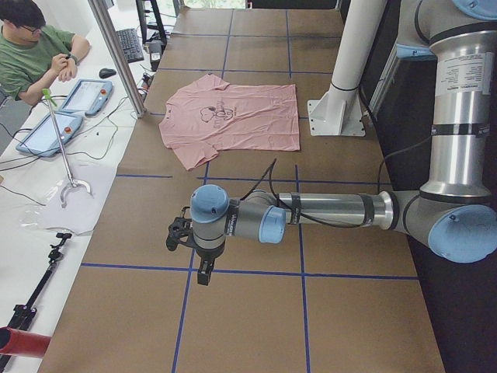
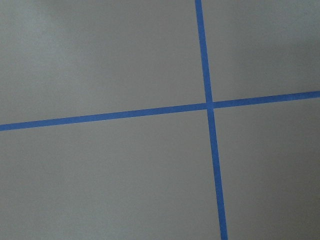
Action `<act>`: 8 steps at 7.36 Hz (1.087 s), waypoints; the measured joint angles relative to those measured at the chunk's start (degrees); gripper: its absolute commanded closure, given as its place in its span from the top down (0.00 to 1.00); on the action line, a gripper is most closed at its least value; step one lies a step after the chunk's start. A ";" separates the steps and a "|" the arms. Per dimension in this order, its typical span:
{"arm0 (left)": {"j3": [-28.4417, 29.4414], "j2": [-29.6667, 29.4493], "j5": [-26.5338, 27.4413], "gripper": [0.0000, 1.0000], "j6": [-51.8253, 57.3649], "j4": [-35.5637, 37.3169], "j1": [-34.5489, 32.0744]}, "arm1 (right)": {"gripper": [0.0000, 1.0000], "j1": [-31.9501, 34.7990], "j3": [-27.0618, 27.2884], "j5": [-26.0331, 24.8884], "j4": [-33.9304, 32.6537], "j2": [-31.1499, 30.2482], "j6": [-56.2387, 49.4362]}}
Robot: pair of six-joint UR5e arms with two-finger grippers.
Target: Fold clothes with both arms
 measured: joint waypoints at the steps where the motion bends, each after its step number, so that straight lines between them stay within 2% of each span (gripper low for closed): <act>1: -0.02 -0.09 0.09 1.00 -0.11 -1.07 0.28 | 1.00 -0.17 0.15 -0.02 0.00 1.09 0.12; 4: 0.63 -1.69 0.12 1.00 -0.22 -8.51 1.47 | 1.00 -2.54 -0.09 -0.19 0.30 8.91 0.34; 7: 2.62 -8.46 0.00 1.00 -0.47 -19.14 1.61 | 1.00 -4.89 -2.73 -0.40 3.07 18.14 4.80; 8: 3.61 -9.96 -0.10 1.00 -0.99 -22.22 1.63 | 1.00 -6.44 -4.89 -0.34 6.05 20.49 6.83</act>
